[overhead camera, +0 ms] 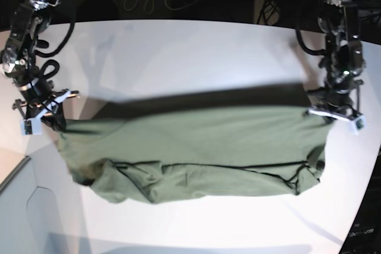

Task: Layout the t-shirt on the table in an organized manner, then fold the t-shirt properly
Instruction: 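Pull the shirt ends apart with both grippers to stretch it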

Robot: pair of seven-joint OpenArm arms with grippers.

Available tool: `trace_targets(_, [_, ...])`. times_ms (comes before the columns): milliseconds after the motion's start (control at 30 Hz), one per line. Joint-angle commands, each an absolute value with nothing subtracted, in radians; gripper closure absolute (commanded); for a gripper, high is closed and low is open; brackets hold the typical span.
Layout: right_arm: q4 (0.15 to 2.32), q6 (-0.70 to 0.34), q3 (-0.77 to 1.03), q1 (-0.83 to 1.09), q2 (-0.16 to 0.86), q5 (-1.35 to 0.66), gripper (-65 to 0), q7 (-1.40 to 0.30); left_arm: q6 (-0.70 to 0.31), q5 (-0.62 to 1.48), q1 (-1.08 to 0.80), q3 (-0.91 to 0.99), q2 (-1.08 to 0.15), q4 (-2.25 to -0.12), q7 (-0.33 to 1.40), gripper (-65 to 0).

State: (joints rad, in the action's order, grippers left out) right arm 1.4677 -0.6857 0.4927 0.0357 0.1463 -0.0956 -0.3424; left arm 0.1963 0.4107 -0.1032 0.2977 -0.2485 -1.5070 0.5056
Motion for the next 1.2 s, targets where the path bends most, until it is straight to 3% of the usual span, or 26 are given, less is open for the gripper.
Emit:
trace_targets(0, [1.527, -0.698, 0.516, 0.024, 0.154, -0.116, 0.0, -0.306, 0.194, 0.407, -0.105, 0.328, -0.251, -1.56, 0.519, 0.0])
trace_targets(200, [1.618, -0.698, 0.549, 0.031, 0.147, -0.113, 0.0, -0.309, 0.194, 0.407, -0.114, 0.409, -0.252, -1.649, 0.622, 0.0])
trace_targets(367, [1.604, -0.698, 0.545, -0.024, 0.148, -0.113, 0.0, -0.461, 0.194, 0.406, -0.116, 0.401, -0.251, -1.609, 0.641, 0.0])
trace_targets(533, [1.452, -0.698, 0.544, -0.13, 0.151, -0.105, 0.0, -0.536, 0.194, 0.398, -0.097, 0.403, -0.217, -1.494, 0.636, 0.0])
trace_targets(700, [1.241, -0.698, 0.469, -0.243, 0.177, 0.025, 0.0, -0.526, 0.194, 0.406, -0.019, 0.403, -0.214, -1.403, 0.636, 0.0])
trace_targets(833, [1.179, -0.698, 0.475, -0.297, 0.177, 0.102, -9.0, -0.526, 0.194, 0.406, 0.024, 0.409, -0.196, -1.382, 0.647, -0.9])
trace_targets(900, [1.181, -0.698, 0.495, -0.3, 0.177, 0.102, -13.5, -0.526, 0.196, 0.406, 0.025, 0.41, -0.194, -1.385, 0.647, -5.9])
trace_targets(1100, [1.241, -0.698, 0.547, -0.26, 0.179, 0.102, -26.5, -0.533, 0.196, 0.406, 0.027, 0.404, -0.194, -1.38, 0.647, -32.4])
trace_targets(1167, [1.311, -0.698, 0.553, -0.213, 0.17, 0.099, -29.4, -0.53, 0.196, 0.406, 0.027, 0.409, -0.194, -1.38, 0.645, -34.8])
